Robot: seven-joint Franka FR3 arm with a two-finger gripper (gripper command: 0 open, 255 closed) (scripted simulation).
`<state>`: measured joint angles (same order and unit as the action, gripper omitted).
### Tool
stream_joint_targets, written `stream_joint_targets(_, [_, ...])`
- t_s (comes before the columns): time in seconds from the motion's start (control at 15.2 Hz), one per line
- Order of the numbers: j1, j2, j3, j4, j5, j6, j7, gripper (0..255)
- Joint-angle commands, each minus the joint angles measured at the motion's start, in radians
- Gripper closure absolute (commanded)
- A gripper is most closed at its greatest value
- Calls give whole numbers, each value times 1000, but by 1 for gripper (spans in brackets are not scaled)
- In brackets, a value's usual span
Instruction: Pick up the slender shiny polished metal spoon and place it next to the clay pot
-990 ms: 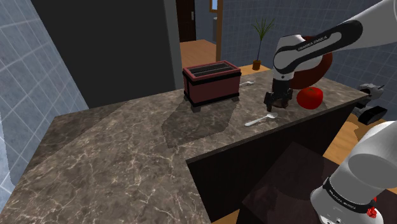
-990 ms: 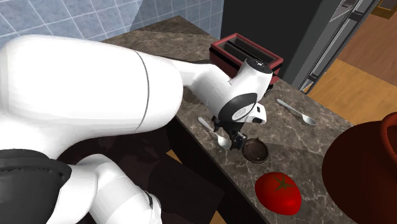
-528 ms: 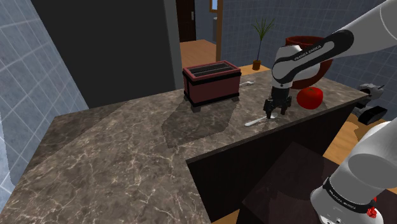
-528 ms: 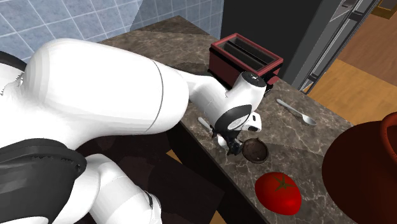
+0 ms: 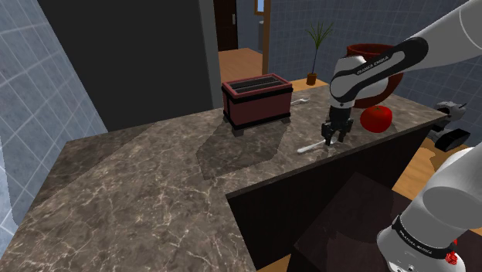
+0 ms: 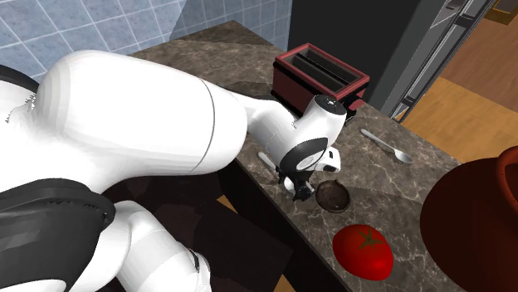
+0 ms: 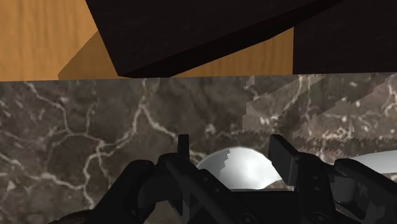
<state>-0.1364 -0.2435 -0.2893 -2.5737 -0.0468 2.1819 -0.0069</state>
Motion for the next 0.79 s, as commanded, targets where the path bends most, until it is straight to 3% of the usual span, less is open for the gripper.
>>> stream_joint_targets(0.0, [0,0,0,0,0,0,0,255])
stream_joint_targets(0.53, [0,0,0,0,0,0,0,255])
stream_joint_targets(0.73, [-2,-29,4,18,-6,-47,7,255])
